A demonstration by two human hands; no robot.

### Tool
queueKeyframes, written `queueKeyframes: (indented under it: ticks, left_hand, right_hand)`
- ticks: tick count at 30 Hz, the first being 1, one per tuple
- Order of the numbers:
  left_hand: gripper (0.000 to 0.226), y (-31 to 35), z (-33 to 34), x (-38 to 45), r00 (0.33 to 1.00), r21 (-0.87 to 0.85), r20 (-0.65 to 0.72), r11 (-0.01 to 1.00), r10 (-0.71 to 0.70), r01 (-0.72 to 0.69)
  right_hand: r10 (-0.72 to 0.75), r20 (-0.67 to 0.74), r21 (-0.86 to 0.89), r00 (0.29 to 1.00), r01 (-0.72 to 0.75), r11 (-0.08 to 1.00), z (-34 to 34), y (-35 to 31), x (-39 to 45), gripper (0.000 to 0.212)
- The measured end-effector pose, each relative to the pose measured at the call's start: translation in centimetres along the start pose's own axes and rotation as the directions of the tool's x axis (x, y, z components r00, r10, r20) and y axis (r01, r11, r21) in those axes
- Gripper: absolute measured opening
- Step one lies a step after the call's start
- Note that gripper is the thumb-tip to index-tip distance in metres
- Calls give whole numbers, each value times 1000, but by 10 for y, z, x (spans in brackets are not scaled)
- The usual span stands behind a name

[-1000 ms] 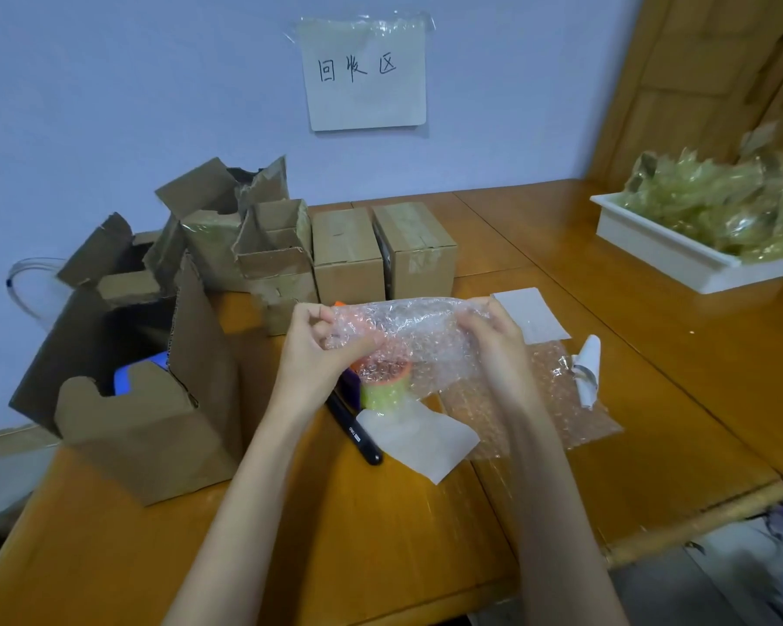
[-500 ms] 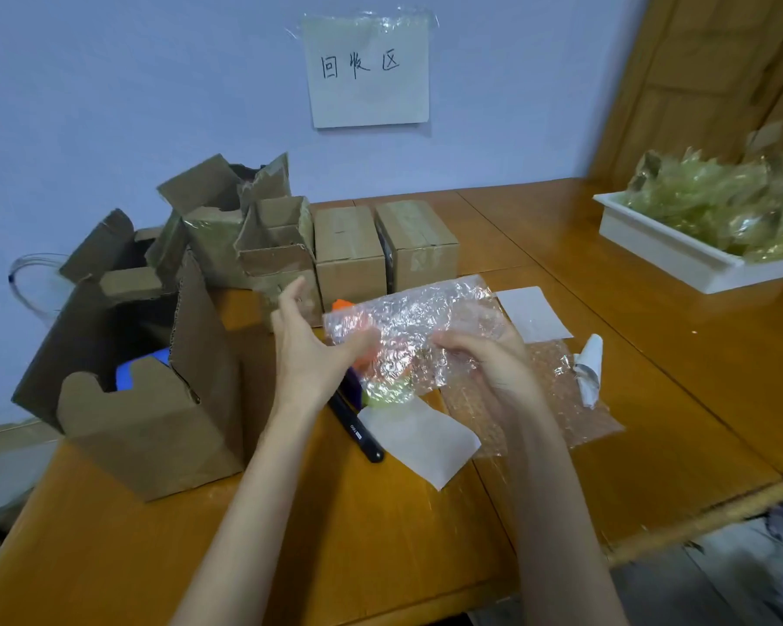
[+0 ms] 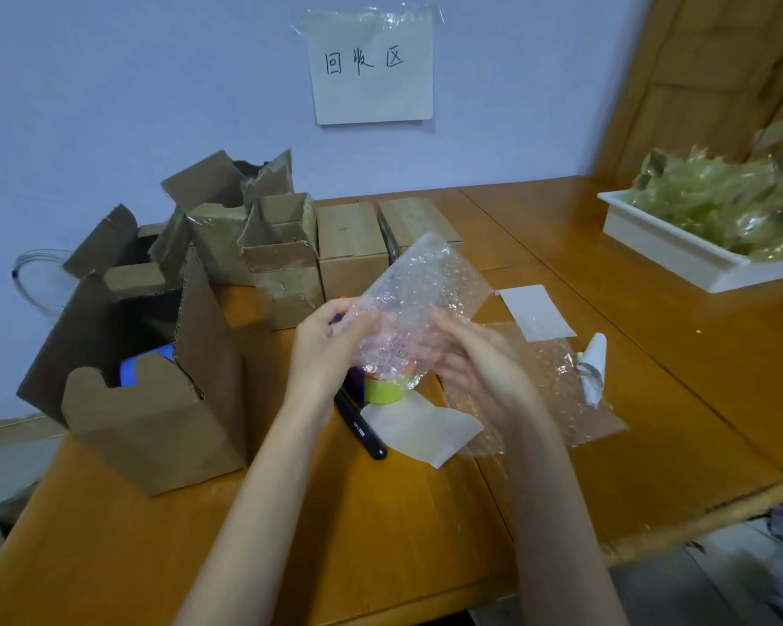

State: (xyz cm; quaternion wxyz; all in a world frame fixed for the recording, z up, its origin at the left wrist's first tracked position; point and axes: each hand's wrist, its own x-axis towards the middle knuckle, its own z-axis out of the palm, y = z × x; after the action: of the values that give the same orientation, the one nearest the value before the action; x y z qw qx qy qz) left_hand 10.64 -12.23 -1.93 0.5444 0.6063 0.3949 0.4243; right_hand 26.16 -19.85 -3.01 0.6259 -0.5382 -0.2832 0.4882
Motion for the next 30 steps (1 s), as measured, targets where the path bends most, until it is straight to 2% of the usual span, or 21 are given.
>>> queueKeyframes:
  ticks: [3,6,10,13,15,18,21,25,27,28,29,30]
  left_hand:
    - [22,3,-3,-1,993,8,99,998,-68,67]
    - [27,6,-8,-1,978,-27,168,992,-120,127]
    - [28,6,-8,1,988,-89,132,991,-85,98]
    - [36,1,-9,2,987,-100,141,991,-77,92]
    - [37,-1,-9,1,981,-132,169,985,-92,115]
    - [22,-4,-8,-1,975,-140,211,985,-73,104]
    - [23,-5,-5,-3,985,-113,162,990,-61,80]
    - [22,-4,-3,-1,990,-132,107,985,-96,110]
    - [21,-2,-3,0,988,-77,129,993,-83,94]
    - [17,-2,-3,0,988,3,148,999,-47,47]
    - [12,-3,-4,0,985,87,174,996,-11,-4]
    - [16,-3,-4,-1,979,141,201,989,6,-35]
  right_hand:
    - [-71,-51,22,996,73,997,0,3,2,14]
    - [-98,-82,9,992,99,995,-1,3,4,26]
    - [-68,-45,-49,997,66,997,-2,6,6,48]
    - [-46,16,-94,999,48,994,-2,5,4,29]
    - [-58,73,-26,996,60,998,-3,2,2,29]
    - [-74,127,124,989,58,991,1,-1,-2,22]
    - [-47,83,75,995,41,996,10,-2,0,14]
    - [51,-15,63,999,-50,997,17,-11,0,36]
    - [44,-25,-17,999,-45,999,13,-7,-3,47]
    - [13,-24,-96,1000,-15,995,11,-4,-2,45]
    - [-26,-16,-139,1000,23,990,10,-1,-3,37]
    - [-62,0,-142,998,61,988,9,0,-2,25]
